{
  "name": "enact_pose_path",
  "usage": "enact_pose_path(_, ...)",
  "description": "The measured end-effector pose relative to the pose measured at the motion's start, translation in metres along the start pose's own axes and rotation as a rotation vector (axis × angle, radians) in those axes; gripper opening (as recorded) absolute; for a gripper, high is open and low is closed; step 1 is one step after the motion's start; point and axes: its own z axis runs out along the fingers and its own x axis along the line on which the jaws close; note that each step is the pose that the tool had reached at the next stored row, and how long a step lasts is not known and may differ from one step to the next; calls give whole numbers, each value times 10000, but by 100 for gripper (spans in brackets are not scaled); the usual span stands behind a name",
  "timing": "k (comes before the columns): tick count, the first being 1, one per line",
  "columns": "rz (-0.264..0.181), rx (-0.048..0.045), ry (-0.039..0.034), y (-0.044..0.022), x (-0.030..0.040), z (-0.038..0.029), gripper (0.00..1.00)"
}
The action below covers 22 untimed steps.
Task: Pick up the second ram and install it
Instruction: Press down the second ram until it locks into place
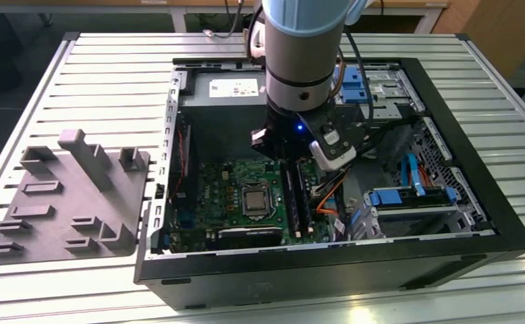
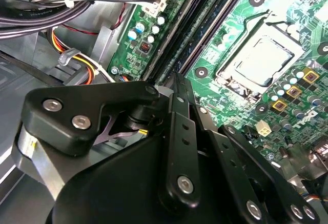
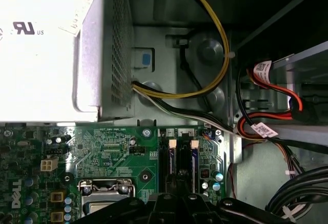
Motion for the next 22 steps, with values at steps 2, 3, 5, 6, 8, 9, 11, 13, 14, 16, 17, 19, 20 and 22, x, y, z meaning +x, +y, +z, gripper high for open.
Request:
enact_pose_path(2, 0, 0, 0, -6, 0, -1, 11)
enact_pose_path(3, 0, 0, 0, -8, 0, 0, 11)
enact_pose_path(5, 0, 1, 0, -13, 0, -1, 11)
enact_pose_path(6, 0, 0, 0, -16, 0, -1, 11)
enact_pose_path(8, 0, 0, 0, -21, 0, -2, 11)
enact_pose_path(9, 0, -1, -1, -23, -1, -2, 11)
enact_pose_path(11, 0, 0, 0, -28, -1, -2, 11)
enact_pose_path(13, -1, 0, 0, -34, -1, -3, 11)
enact_pose_path(14, 0, 0, 0, -36, -1, -3, 11)
enact_pose_path(16, 0, 0, -1, -41, -1, -3, 11)
enact_pose_path(17, 0, 0, 0, -44, -1, -3, 11)
enact_pose_path(19, 0, 0, 0, -48, -1, -4, 11)
enact_pose_path(20, 0, 0, 0, -50, -1, -4, 11)
enact_pose_path(22, 0, 0, 0, -55, -1, -4, 11)
